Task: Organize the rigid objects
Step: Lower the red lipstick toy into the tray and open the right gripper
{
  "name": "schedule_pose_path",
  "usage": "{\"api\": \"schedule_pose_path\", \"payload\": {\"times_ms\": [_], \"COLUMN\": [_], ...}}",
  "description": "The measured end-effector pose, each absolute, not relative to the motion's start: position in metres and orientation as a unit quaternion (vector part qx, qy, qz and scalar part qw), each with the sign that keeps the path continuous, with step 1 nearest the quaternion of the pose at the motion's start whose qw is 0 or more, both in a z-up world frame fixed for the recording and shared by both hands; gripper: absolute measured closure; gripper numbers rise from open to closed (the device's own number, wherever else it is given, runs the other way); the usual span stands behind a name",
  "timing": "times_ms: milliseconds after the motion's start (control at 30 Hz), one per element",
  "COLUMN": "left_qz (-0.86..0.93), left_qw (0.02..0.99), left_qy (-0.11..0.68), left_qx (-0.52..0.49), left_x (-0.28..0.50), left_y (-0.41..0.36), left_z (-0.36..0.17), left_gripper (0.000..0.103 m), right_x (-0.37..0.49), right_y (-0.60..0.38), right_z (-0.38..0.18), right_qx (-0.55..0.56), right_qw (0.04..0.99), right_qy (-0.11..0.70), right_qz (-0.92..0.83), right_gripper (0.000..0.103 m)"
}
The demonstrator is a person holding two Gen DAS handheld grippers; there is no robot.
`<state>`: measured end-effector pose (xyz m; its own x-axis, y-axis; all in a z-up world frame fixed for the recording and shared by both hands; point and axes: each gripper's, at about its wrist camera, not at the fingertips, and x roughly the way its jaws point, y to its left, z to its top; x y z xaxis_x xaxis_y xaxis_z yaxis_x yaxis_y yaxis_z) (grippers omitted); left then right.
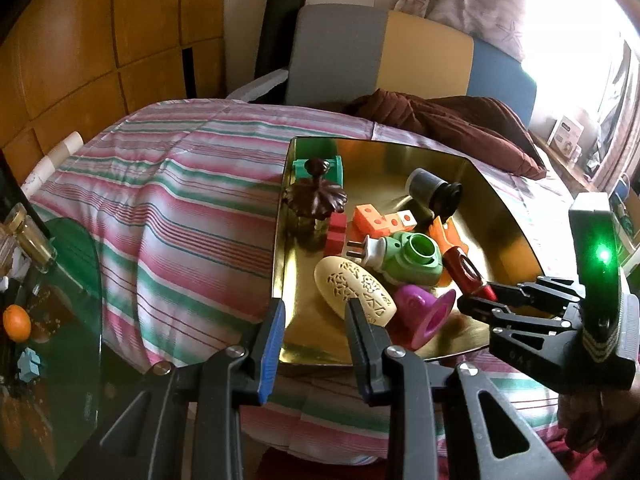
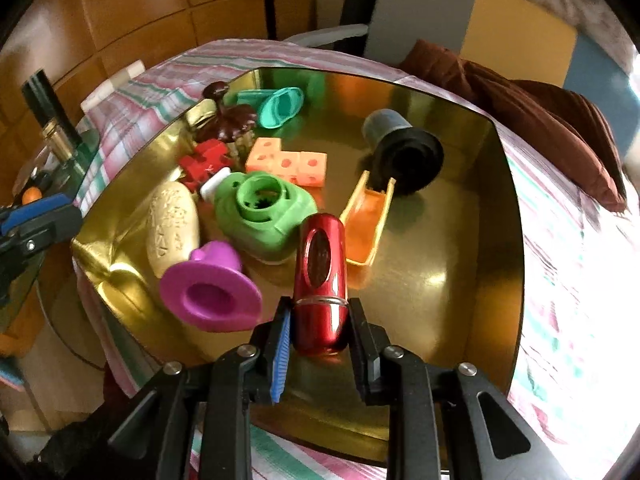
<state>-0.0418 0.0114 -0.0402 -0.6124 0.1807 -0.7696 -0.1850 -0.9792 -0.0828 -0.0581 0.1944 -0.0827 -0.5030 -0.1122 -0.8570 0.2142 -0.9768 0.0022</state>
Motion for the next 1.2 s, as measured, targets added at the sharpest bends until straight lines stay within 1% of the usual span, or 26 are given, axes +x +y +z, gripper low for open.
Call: {"api": "schedule_pose_path", "payload": {"times_ms": [167, 267, 300, 400, 733, 900, 967, 1067, 1200], "left_qz": [0.899, 0.899, 0.899, 0.9, 0.9, 0.902, 0.902, 0.904, 0.907], "left_qw": [0.097, 0.095, 0.094, 0.091, 0.082, 0.081, 0.082, 0.085, 0.09], "left_qy": [0.0, -0.001, -0.003, -0.007, -0.016, -0.017, -0.018, -0.015, -0.005], "left_qx": [-0.428, -0.427, -0.427, -0.426, -0.428, -0.424, -0.423, -0.418, -0.411], "left_x": [-0.042, -0.042, -0.043, -0.043, -0.044, -0.042, -0.042, -0.04, -0.038], "left_y": [0.008, 0.005, 0.004, 0.001, -0.008, -0.009, -0.01, -0.007, 0.001], "left_z": [-0.041, -0.041, -0.041, -0.041, -0.045, -0.041, -0.038, -0.034, -0.028], "left_gripper": [0.073, 0.073, 0.073, 0.073, 0.073, 0.073, 0.073, 0.073, 0.073], "right_x": [-0.06, -0.059, -0.059, -0.056, -0.051, -0.054, -0.054, -0.051, -0.042], "right_y": [0.201, 0.206, 0.208, 0.215, 0.216, 0.207, 0.201, 0.197, 0.203], "right_z": [-0.084, -0.085, -0.085, -0.085, -0.073, -0.065, -0.068, -0.076, -0.066], "right_qx": [0.489, 0.49, 0.491, 0.49, 0.475, 0.463, 0.469, 0.479, 0.455], "right_qw": [0.094, 0.085, 0.082, 0.085, 0.08, 0.083, 0.081, 0.068, 0.066], "right_qy": [0.035, 0.024, 0.02, 0.003, -0.01, 0.0, 0.013, 0.032, 0.015], "right_qz": [-0.866, -0.867, -0.867, -0.868, -0.877, -0.882, -0.879, -0.875, -0.888], "right_gripper": [0.076, 0.066, 0.065, 0.064, 0.062, 0.062, 0.06, 0.06, 0.059]}}
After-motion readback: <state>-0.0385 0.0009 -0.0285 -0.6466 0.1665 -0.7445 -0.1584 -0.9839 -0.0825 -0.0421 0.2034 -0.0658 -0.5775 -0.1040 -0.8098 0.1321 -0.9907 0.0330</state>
